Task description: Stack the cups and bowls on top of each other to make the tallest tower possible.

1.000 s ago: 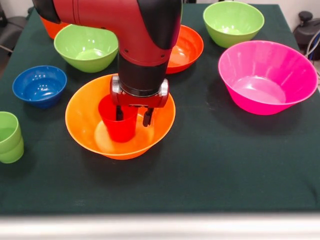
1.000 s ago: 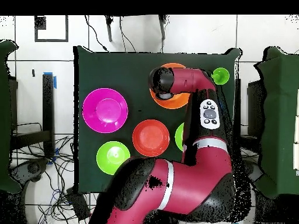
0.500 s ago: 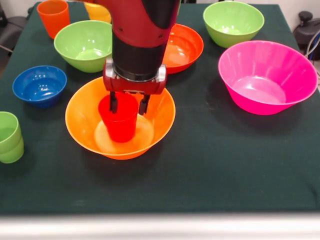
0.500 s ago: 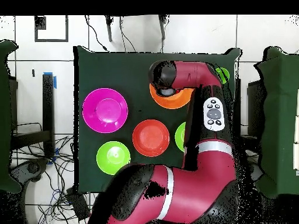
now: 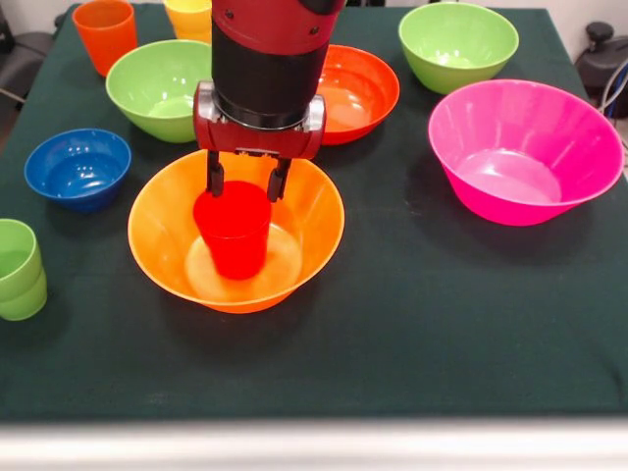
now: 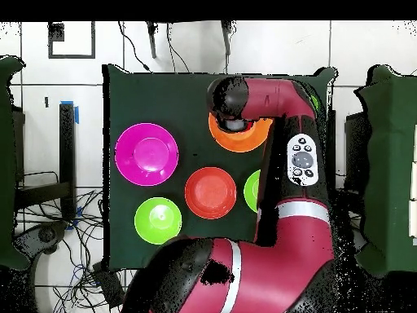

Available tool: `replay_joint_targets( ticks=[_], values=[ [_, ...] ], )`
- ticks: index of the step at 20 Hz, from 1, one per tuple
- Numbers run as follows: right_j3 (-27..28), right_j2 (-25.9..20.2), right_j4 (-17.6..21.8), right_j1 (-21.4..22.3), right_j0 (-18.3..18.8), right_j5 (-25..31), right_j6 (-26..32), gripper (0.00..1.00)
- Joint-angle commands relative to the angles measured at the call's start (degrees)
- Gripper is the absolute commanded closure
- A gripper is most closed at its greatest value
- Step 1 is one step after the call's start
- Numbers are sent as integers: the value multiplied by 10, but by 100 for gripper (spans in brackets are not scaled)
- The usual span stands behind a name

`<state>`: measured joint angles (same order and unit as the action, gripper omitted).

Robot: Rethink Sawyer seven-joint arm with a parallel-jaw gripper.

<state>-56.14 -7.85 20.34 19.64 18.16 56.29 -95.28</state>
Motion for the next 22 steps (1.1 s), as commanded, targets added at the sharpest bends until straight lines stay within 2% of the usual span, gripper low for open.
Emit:
replay_joint_targets(
  ticks=[1, 9, 14, 22],
  values=[
    [7, -43, 18, -3, -13, 50, 99, 0],
    [-20, -48, 1, 3, -16, 46, 70, 0],
    [-54, -49, -18, 14, -25, 37, 35, 0],
    [-75, -35, -33, 34, -47, 44, 9, 0]
  ],
)
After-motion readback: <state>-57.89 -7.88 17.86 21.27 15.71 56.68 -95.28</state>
